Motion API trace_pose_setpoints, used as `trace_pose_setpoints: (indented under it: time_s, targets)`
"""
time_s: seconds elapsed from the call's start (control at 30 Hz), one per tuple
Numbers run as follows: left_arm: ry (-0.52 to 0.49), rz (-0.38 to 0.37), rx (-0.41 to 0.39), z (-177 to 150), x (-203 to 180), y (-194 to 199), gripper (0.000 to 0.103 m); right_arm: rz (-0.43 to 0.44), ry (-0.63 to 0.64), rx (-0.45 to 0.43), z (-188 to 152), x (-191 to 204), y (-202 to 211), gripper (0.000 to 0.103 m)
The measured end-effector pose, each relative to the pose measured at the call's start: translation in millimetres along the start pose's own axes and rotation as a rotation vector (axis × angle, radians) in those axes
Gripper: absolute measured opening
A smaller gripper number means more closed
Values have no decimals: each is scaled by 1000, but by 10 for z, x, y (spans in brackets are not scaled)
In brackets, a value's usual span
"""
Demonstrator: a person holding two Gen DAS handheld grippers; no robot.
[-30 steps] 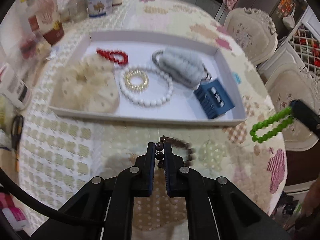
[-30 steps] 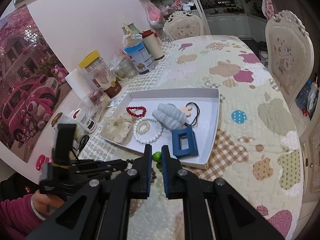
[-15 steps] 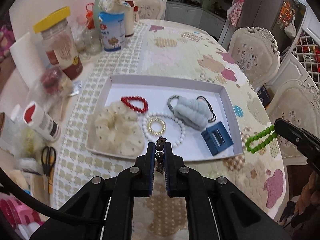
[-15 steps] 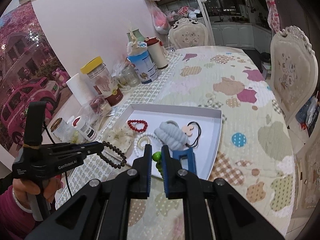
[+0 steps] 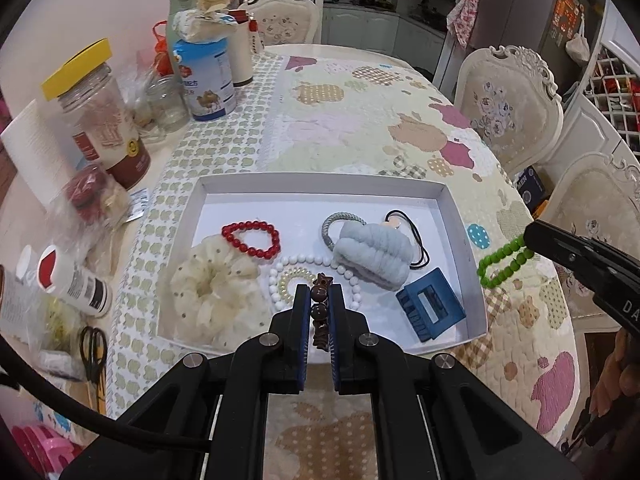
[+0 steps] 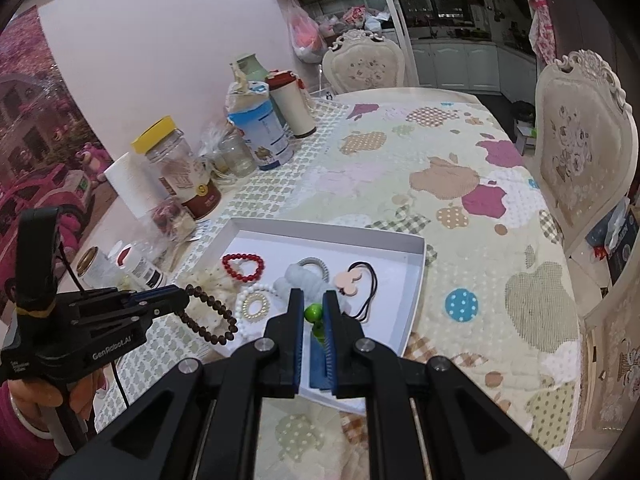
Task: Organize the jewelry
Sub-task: 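Carry both bead bracelets into the tray and open both grippers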
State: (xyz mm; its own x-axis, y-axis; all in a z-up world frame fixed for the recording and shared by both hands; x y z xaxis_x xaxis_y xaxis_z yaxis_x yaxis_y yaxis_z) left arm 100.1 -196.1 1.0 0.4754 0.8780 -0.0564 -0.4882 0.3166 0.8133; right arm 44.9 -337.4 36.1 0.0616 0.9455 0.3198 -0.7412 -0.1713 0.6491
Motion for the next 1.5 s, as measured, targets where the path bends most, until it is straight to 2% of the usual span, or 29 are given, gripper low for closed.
trace_pose_setpoints:
  time_s: [0.3,0.63,1.07,1.33,1.5]
  targets:
    - [-9,-7,21,56,-93,-190,0,-7,-27,27,22,-167,-224,9]
    - [8,-54,59,52,-209,-433,0,-38,-43,64,44,-322,-524,9]
    - [98,48,121,-102,310,-819,0,-74,-55,156,60,-514,-1285,9]
    - [115,82,131,-183,417,-895,0,-73,-57,190,62,-545,-1703,9]
    - [115,97,120,-185,440,-900,0,-63,-71,195,13,-544,-1747,10]
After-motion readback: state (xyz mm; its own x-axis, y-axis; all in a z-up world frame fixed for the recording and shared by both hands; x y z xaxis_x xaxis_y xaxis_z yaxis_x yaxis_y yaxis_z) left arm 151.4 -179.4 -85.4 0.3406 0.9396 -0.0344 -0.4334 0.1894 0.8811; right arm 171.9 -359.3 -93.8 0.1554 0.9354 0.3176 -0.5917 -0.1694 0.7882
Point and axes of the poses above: each gripper's, at about its wrist camera, not at the fingertips, and y roughly against the way its jaws point, x to its left, z to its top, the point moved 7 cm from there along -y, roughly the way its jaws point, and after that the axes turned 4 degrees about -x, right-handed, at the moved point
